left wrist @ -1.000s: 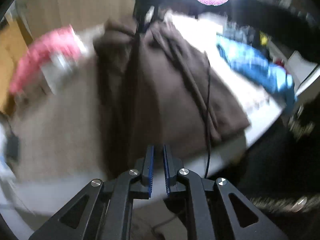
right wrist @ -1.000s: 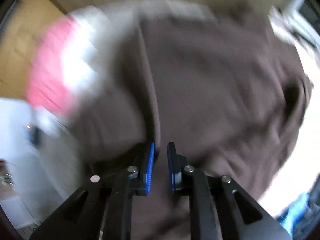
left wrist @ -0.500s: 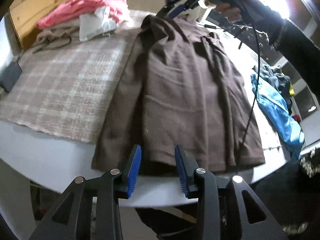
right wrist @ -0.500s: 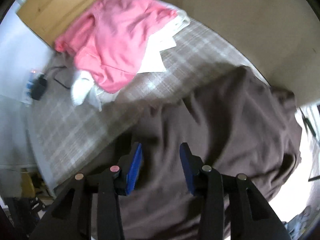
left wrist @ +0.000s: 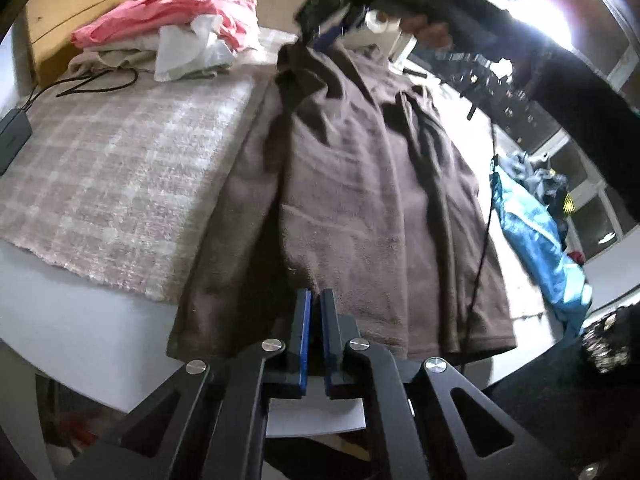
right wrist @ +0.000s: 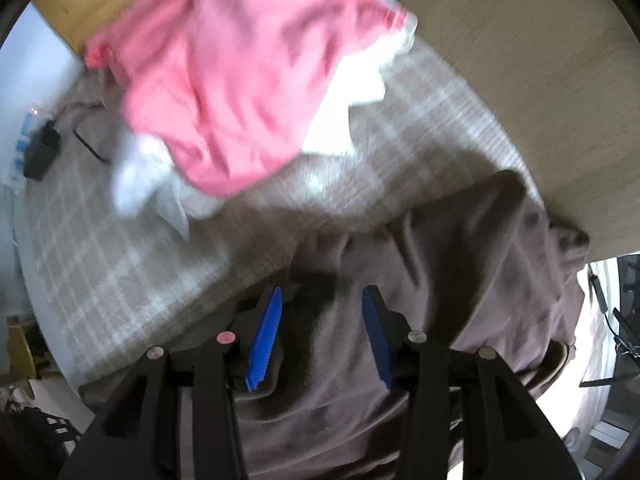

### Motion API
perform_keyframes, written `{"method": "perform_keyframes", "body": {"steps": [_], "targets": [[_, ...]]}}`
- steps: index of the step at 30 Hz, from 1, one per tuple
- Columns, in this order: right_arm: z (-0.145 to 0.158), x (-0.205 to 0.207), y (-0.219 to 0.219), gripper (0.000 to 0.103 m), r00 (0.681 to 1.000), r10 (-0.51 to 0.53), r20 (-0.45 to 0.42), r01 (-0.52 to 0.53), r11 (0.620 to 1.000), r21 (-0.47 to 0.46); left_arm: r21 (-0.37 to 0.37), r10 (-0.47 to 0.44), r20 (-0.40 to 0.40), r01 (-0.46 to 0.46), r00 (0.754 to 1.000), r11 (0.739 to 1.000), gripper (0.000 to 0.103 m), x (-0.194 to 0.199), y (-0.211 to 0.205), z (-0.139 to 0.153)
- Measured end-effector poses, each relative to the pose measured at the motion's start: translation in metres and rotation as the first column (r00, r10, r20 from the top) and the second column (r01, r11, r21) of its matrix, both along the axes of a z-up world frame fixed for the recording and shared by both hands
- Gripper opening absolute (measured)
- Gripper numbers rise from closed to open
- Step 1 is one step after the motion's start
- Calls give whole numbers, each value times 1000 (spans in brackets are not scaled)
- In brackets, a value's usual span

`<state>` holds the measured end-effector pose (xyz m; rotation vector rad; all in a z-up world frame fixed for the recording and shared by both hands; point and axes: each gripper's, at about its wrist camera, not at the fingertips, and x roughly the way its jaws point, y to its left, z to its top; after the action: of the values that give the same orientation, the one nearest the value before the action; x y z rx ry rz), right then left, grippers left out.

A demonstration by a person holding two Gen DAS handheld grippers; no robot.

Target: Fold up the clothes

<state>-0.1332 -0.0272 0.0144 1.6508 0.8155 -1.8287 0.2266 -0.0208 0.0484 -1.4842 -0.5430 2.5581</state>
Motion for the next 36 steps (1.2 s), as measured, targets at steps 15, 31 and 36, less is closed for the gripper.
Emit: {"method": "perform_keyframes", "body": {"steps": [15,31,36], "targets": [[0,-29,40,43,980,-164,113,182,968,-171,-58,144,78,-140,987,989,22,17,-50,-5],[14,-54,97,43,952,-281,119,304,906,-295,-157,1,118,17,993,987,40,-5,-34,-15],[18,-110,152,37,891,-446,84,446,828,-339,-124,16,82,-6,997,992,40,-4,-39,-2]]}}
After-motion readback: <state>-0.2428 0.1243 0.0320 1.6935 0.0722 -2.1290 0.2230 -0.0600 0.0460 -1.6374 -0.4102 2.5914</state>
